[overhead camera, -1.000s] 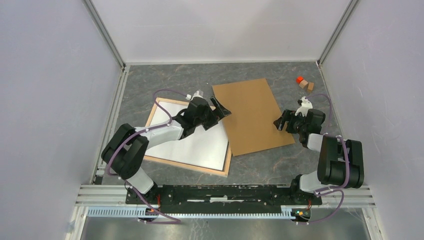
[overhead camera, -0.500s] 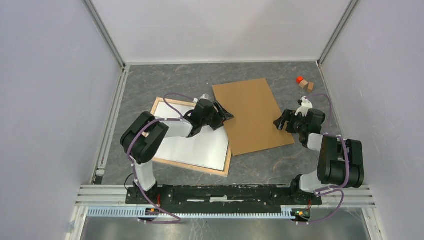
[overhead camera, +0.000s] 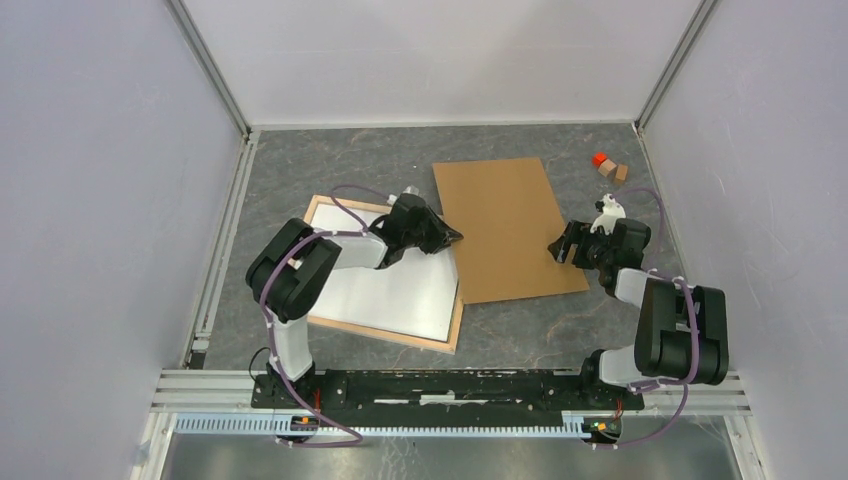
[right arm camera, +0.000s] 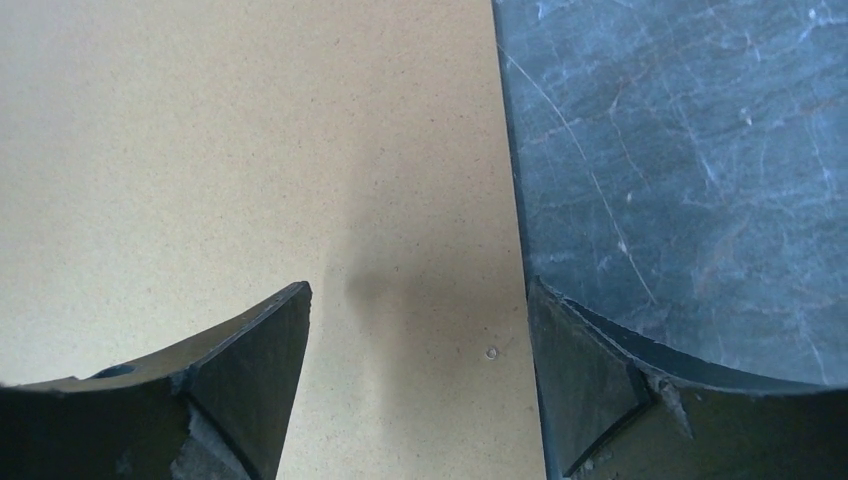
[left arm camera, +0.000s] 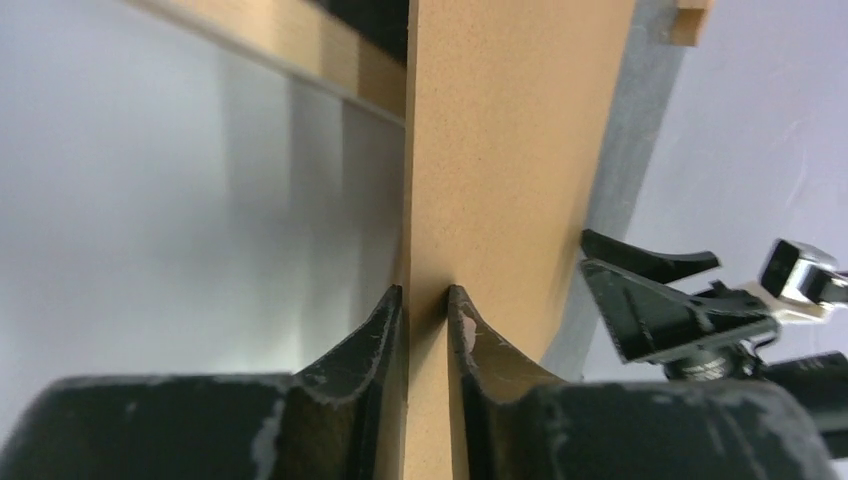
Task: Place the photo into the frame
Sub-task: Turn over the photo frame item at the center of the board.
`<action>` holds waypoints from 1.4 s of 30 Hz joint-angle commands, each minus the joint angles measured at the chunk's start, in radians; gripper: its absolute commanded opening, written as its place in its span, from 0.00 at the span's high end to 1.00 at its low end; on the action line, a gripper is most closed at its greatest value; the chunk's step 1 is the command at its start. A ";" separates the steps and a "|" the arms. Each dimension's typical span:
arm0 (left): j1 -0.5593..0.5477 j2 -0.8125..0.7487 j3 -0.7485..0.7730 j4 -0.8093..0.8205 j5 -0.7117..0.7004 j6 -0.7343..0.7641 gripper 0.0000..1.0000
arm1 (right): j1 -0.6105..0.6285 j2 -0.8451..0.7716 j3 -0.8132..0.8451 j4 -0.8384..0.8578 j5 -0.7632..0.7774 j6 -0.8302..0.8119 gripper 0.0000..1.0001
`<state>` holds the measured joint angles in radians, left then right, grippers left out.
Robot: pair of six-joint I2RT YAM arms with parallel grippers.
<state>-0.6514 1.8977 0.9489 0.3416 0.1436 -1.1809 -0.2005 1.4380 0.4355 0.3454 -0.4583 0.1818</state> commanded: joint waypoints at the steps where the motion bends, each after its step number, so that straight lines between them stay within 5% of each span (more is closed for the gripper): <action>1: 0.023 -0.033 0.109 -0.032 0.089 0.060 0.82 | 0.034 -0.061 -0.009 -0.294 0.013 0.003 0.15; 7: 0.051 -0.080 0.233 -0.217 0.157 0.143 0.97 | 0.106 -0.268 0.106 -0.496 0.216 -0.056 0.13; 14: 0.082 -0.124 0.338 -0.419 0.184 0.163 0.98 | 0.382 -0.480 0.243 -0.615 0.396 -0.169 0.10; 18: 0.085 -0.147 0.397 -0.502 0.186 0.172 0.98 | 0.627 -0.575 0.265 -0.617 0.530 -0.289 0.09; 27: 0.100 -0.141 0.573 -0.717 0.215 0.249 0.98 | 1.310 -0.560 0.238 -0.633 1.144 -0.350 0.11; 36: 0.113 -0.158 0.590 -0.741 0.255 0.244 0.98 | 1.429 -0.375 0.207 -0.637 1.512 -0.269 0.14; 42: 0.114 -0.161 0.604 -0.774 0.258 0.259 0.98 | 1.434 -0.340 0.112 -0.394 1.562 -0.381 0.15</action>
<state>-0.5407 1.7996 1.4967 -0.3920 0.3511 -0.9592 1.2282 1.0908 0.5884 -0.2390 0.9920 -0.1352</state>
